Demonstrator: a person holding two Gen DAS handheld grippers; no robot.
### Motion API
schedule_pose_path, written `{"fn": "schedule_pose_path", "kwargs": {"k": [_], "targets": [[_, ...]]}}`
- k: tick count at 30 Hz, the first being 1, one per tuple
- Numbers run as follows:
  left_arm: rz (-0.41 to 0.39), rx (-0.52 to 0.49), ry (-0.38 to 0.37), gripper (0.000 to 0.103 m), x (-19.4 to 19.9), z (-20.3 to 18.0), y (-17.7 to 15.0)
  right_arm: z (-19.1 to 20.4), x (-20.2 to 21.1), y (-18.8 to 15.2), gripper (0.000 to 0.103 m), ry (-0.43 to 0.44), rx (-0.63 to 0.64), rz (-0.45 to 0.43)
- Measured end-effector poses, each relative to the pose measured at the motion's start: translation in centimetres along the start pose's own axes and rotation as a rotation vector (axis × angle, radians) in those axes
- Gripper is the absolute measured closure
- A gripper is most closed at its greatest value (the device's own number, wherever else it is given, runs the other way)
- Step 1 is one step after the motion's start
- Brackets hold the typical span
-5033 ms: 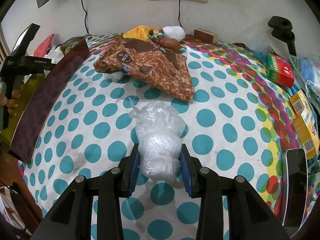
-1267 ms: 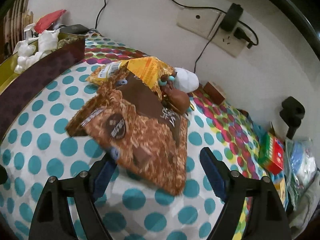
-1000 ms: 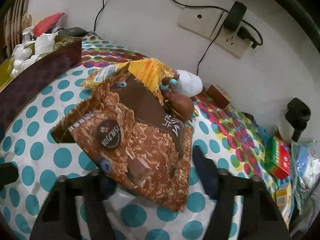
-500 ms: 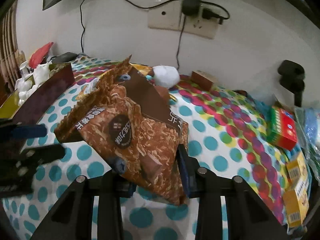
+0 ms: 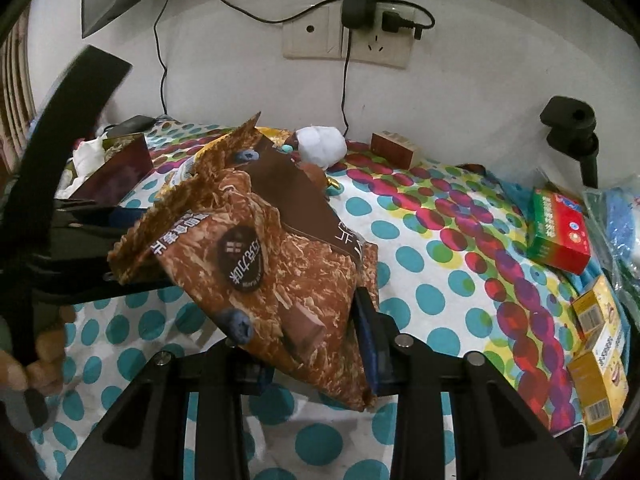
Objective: Organize objects
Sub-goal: 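Lift brown snack bag with right tool while left tool grasps plastic-wrapped bundle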
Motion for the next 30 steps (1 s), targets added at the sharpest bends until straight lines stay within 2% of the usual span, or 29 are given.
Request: {"fn": "schedule_pose_path", "kwargs": {"k": [3,7,9,20,26,30], "targets": [[-0.015,0.011,-0.030,0.047,-0.6,0.1,-0.1,-0.2,0.0,0.0,0.071,0.012,-0.011,-0.001],[-0.072,-0.005,-0.019,0.047,-0.8,0.0,-0.3,-0.1,-0.1,0.0,0.071,-0.002,0.008,0.015],[-0.072,-0.030,-0.003,0.047,-0.9,-0.3,-0.2,-0.2,-0.2,0.1,0.072,0.002,0.002,0.014],[-0.072,-0.010,0.001,0.045,-1.1,0.0,-0.2,-0.6,-0.8,0.8,0.073,-0.014,-0.007,0.015],[-0.080,0.035,-0.007,0.045,-0.9,0.9,-0.2,0.5,-0.6,0.3,0.072,-0.100,0.058,0.045],[-0.080,0.036,-0.005,0.045,-0.9,1.0,-0.2,0.1,-0.4,0.3,0.072,-0.083,0.033,0.044]]}}
Point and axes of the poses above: each gripper's, at about its wrist camera, not at the fingertips, and x roughly against the way its jaws point, z to its left, y to its top, the point moved 4 cm from there along -x, roughly the way its jaws point, and after that the axes turned 3 degrees about z, right-handed, at the moved point
